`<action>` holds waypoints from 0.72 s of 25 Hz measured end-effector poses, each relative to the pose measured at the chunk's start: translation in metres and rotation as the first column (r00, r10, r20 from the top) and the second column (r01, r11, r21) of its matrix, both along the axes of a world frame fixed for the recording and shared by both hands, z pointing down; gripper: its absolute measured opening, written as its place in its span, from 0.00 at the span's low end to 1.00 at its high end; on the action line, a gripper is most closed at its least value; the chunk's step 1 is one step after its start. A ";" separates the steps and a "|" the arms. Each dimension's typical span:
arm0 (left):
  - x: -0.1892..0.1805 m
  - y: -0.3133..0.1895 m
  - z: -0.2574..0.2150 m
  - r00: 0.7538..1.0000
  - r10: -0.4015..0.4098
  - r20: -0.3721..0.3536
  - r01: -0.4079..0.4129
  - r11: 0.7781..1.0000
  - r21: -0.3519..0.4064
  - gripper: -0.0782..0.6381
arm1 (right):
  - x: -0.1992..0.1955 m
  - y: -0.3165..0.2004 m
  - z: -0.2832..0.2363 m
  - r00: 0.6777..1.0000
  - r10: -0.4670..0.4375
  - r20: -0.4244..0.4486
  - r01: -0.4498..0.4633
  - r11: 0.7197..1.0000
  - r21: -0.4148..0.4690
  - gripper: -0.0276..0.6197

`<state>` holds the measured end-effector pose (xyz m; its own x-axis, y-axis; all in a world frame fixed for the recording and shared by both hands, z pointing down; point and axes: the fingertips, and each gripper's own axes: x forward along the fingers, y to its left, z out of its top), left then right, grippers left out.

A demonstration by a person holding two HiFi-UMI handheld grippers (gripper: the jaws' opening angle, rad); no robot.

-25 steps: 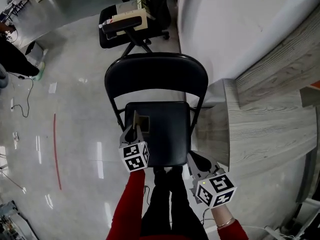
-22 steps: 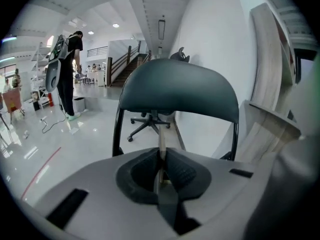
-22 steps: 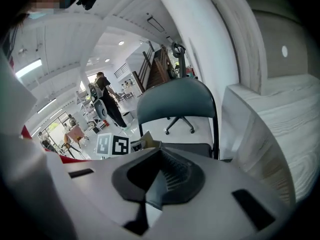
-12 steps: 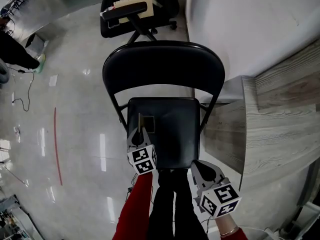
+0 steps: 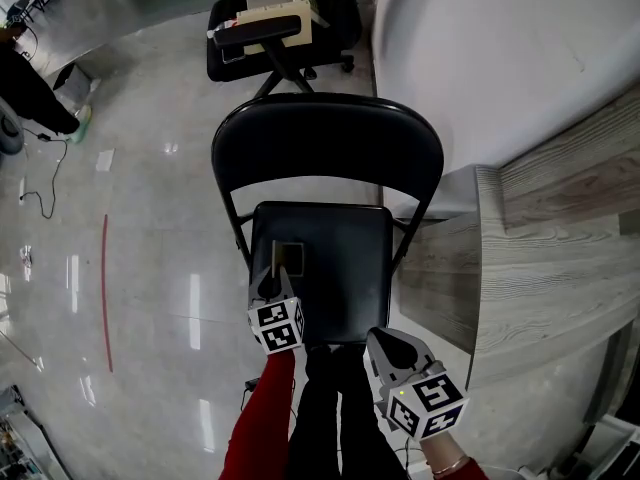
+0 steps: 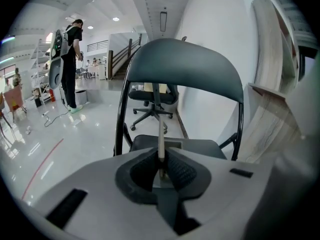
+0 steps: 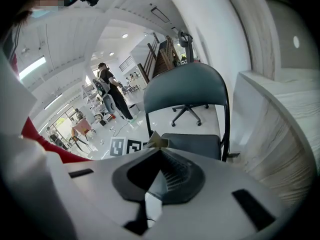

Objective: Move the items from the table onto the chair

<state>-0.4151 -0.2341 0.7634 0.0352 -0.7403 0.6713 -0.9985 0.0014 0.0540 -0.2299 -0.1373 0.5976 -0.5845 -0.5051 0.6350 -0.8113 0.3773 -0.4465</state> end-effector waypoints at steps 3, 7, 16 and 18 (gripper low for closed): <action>0.001 0.000 -0.011 0.999 0.004 0.033 -0.004 1.000 0.009 0.16 | 0.003 -0.002 -0.006 1.000 0.005 0.003 -0.006 1.000 0.014 0.06; 0.000 0.004 -0.055 0.999 -0.003 0.041 -0.001 0.995 0.097 0.16 | 0.005 -0.004 -0.016 1.000 0.017 0.014 -0.017 0.999 0.031 0.06; 0.054 0.034 -0.227 0.932 0.348 -0.105 -0.305 0.906 0.293 0.12 | 0.002 -0.019 -0.111 0.996 -0.017 0.086 -0.006 0.963 0.268 0.06; 0.071 0.042 -0.261 0.885 0.438 -0.157 -0.368 0.865 0.341 0.12 | 0.004 -0.018 -0.134 0.995 -0.033 0.097 0.001 0.950 0.312 0.06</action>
